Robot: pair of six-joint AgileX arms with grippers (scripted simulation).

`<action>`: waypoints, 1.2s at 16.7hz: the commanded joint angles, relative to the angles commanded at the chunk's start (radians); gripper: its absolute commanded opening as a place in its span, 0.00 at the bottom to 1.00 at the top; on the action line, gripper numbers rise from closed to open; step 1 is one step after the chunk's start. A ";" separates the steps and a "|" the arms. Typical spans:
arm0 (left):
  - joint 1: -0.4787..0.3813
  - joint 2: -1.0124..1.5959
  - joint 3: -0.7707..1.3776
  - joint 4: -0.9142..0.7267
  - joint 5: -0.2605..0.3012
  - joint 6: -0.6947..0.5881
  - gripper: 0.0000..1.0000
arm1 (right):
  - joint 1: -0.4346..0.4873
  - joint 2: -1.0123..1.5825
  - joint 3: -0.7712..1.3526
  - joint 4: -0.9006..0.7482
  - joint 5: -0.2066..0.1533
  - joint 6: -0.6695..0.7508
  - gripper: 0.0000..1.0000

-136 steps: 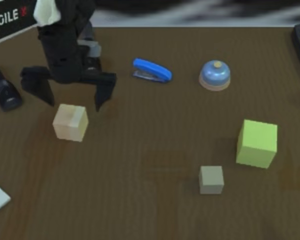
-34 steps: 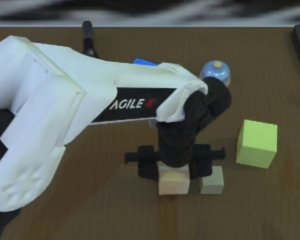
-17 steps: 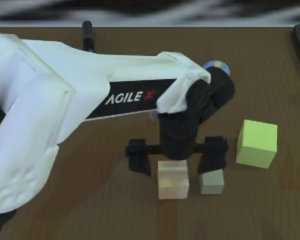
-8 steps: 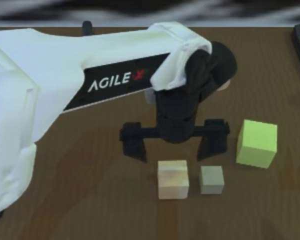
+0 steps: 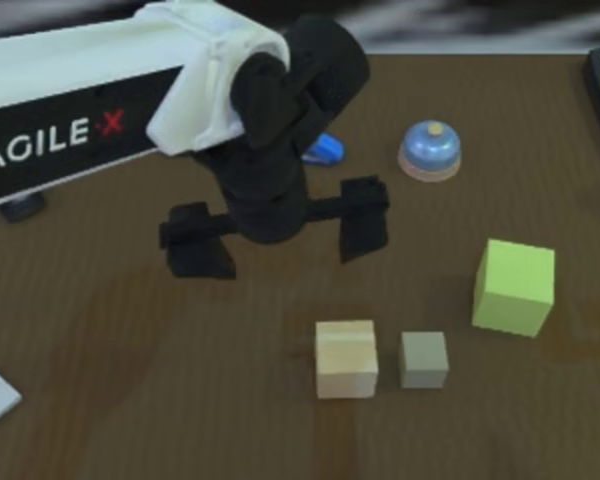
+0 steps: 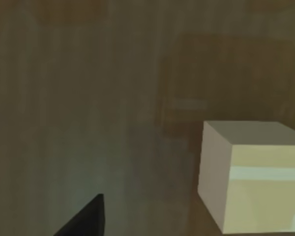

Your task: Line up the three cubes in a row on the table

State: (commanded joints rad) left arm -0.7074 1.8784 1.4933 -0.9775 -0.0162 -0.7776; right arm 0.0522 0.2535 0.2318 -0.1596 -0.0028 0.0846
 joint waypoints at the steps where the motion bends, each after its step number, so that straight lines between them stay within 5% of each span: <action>1: 0.033 -0.074 -0.064 0.039 -0.001 0.023 1.00 | 0.012 0.073 0.059 -0.041 0.000 0.021 1.00; 13: 0.496 -1.227 -1.013 0.627 0.004 0.463 1.00 | 0.182 1.242 0.860 -0.629 0.003 0.318 1.00; 20: 0.688 -1.768 -1.413 0.912 0.013 0.716 1.00 | 0.254 1.671 1.203 -0.862 0.004 0.442 1.00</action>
State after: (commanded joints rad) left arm -0.0194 0.1100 0.0803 -0.0659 -0.0027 -0.0611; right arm 0.3063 1.9247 1.4347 -1.0212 0.0010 0.5262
